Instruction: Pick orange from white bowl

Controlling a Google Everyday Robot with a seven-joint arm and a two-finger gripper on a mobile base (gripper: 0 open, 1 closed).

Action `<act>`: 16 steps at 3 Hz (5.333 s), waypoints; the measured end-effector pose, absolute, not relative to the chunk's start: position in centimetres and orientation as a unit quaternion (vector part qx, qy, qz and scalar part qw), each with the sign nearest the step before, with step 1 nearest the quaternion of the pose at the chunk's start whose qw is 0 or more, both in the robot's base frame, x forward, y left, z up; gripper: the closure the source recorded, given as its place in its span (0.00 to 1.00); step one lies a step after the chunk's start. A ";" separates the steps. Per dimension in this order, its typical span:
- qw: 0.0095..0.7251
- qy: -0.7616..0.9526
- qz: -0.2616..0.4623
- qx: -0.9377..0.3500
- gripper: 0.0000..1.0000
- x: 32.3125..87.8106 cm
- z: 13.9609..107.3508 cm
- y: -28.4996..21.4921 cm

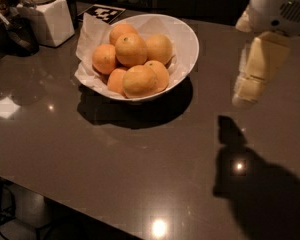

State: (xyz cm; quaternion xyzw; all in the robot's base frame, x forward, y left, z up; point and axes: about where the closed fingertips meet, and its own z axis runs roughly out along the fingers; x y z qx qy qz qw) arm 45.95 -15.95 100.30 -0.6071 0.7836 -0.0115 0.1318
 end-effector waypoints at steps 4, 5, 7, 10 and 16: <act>0.184 0.720 0.018 -0.669 0.00 49.4 102.3 -6.4; 0.196 0.718 0.015 -0.668 0.00 49.7 102.7 -6.0; 0.201 0.717 0.053 -0.665 0.00 54.5 102.7 1.4; 0.243 0.747 0.057 -0.616 0.00 57.7 103.8 3.5; 0.174 0.805 0.040 -0.566 0.21 63.4 97.8 3.5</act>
Offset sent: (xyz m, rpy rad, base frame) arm 0.0109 0.0177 -0.0002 0.0776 0.0400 0.0605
